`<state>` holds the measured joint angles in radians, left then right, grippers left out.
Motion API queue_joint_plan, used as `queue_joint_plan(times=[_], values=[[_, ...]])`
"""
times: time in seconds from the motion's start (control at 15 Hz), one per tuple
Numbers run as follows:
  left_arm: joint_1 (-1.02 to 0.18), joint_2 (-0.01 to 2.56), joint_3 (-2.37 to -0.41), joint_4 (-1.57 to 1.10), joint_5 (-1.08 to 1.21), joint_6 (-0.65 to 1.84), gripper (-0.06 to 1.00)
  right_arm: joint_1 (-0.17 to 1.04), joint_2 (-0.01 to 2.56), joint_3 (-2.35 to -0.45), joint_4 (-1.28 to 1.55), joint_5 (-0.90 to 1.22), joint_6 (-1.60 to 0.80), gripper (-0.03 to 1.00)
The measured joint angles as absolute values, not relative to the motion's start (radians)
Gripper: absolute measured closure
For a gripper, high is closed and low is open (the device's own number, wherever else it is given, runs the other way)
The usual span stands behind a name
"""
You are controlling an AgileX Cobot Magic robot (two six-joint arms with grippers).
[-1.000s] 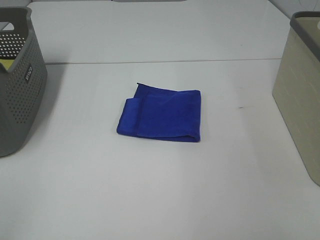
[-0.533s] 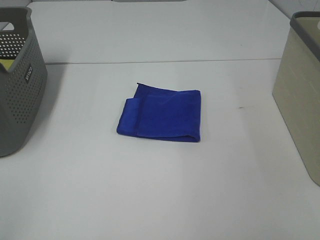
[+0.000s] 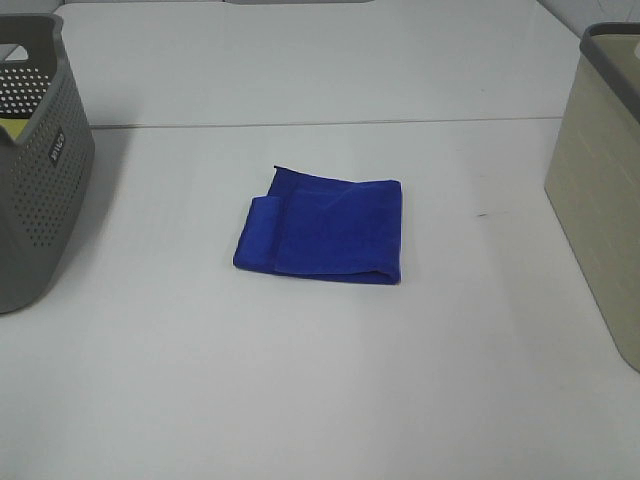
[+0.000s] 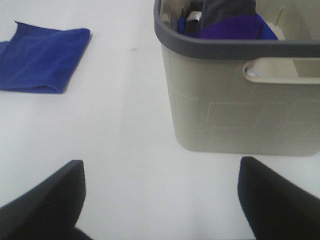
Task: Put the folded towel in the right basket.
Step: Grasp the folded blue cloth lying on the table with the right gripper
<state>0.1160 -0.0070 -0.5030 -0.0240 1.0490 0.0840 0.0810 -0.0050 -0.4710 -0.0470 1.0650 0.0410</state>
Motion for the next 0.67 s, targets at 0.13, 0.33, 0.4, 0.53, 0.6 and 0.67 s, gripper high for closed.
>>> queue_joint_plan(times=[0.13, 0.33, 0.4, 0.53, 0.6, 0.67], values=[[0.116, -0.007, -0.503, -0.024, 1.049, 0.084, -0.05, 0.081, -0.005, -0.489, 0.006, 0.944, 0.041, 0.16], [0.116, -0.007, -0.503, -0.024, 1.049, 0.084, -0.05, 0.081, 0.073, -0.520, 0.120, 0.674, 0.041, 0.16], [0.116, -0.007, -0.503, -0.024, 1.049, 0.084, -0.05, 0.081, 0.135, -0.535, 0.159, 0.590, 0.041, 0.16], [0.116, -0.007, -0.503, -0.024, 1.049, 0.084, -0.05, 0.081, 0.310, -0.590, 0.222, 0.441, 0.029, 0.16], [0.116, -0.007, -0.503, -0.024, 1.049, 0.084, -0.05, 0.081, 0.401, -0.635, 0.253, 0.397, 0.000, 0.16], [0.116, -0.007, -0.503, -0.024, 1.049, 0.084, -0.05, 0.081, 0.497, -0.689, 0.295, 0.384, -0.070, 0.16]])
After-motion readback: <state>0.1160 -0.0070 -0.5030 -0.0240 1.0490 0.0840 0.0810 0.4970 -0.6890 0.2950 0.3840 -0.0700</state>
